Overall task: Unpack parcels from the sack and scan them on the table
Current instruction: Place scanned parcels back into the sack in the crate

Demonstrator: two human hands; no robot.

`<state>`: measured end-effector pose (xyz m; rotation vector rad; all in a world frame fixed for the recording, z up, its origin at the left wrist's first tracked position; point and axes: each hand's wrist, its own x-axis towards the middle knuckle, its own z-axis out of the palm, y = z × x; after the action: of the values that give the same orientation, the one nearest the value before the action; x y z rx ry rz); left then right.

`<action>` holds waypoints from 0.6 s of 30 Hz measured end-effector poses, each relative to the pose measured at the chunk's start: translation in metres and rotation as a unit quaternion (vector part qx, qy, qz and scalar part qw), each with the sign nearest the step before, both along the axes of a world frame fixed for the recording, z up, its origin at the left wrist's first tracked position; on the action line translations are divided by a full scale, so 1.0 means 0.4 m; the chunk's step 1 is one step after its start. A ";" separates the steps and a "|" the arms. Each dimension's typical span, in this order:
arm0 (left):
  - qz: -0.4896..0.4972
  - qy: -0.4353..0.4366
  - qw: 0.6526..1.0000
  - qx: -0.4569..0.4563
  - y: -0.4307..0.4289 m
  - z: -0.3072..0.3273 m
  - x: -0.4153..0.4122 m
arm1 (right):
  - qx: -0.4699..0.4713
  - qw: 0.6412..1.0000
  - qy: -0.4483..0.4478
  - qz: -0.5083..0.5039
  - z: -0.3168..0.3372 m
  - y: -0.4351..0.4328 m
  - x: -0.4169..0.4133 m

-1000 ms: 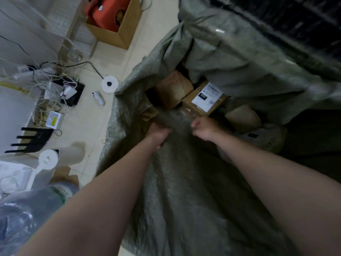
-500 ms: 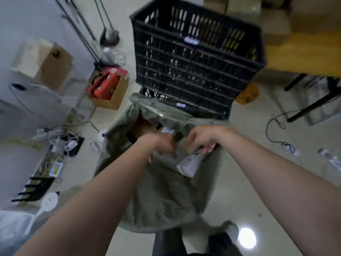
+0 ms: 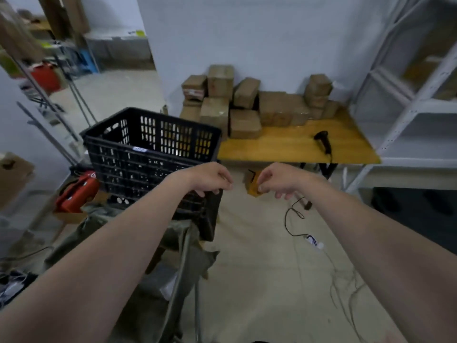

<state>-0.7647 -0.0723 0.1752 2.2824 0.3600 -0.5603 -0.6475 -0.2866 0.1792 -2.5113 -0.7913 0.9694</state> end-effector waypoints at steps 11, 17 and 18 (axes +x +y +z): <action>-0.009 -0.074 0.997 0.016 -0.048 0.044 0.414 | 0.049 0.996 -0.032 -0.069 0.032 -0.059 0.372; 0.018 -0.086 0.996 0.022 0.126 0.019 0.722 | 0.061 0.994 -0.009 -0.086 0.026 0.085 0.701; 0.026 -0.082 0.996 0.025 0.161 0.013 0.775 | 0.062 0.994 -0.006 -0.090 0.024 0.113 0.756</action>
<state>-0.4549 -0.0081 0.1805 2.3421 0.3541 -0.3371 -0.3453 -0.2414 0.1890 -2.4339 -0.5965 0.8197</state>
